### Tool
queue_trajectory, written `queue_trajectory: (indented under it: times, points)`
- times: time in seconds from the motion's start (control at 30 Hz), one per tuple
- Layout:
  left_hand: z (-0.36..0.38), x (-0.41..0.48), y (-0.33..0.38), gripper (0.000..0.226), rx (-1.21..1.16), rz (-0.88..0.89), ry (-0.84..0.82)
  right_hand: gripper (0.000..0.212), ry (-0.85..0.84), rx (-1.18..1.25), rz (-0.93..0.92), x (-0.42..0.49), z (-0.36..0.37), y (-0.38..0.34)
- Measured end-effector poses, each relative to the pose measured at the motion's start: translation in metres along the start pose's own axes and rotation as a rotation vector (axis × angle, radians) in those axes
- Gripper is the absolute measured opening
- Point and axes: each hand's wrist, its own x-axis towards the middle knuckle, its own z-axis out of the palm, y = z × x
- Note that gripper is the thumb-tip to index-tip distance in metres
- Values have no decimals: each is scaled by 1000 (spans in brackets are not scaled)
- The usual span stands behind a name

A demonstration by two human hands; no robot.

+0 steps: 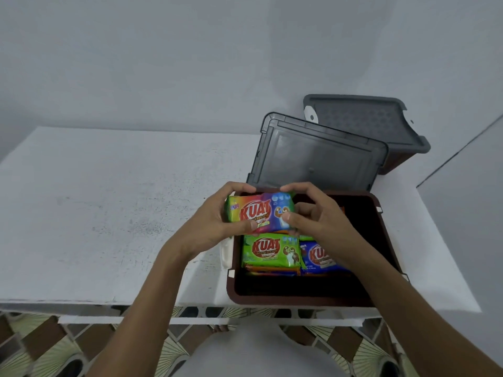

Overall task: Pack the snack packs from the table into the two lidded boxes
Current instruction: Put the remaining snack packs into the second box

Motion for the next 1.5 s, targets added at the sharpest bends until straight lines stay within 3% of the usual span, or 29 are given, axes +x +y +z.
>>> queue_trajectory:
  times: [0.13,0.23,0.33,0.43,0.77,1.03,1.27,1.5]
  points:
    - [2,5,-4,35,146,16,35,32,5,9,47,-16,-20,2]
    - [3,10,-15,22,403,151,191,36,32,-65,66,-33,-44,4]
    - [7,15,-30,26,710,287,313,36,60,-140,82,-50,-66,9]
    - [13,18,-45,30,851,305,329,36,82,-183,106,-63,-85,16]
    - [22,17,-56,37,922,271,374,38,71,-421,218,-57,-85,48]
    - [23,16,-59,35,944,265,380,53,85,-963,211,-49,-70,63]
    - [24,18,-57,30,1011,258,385,53,57,-1010,178,-44,-77,59]
    - [16,41,-41,36,1025,289,418,32,316,-874,-56,-23,-101,23]
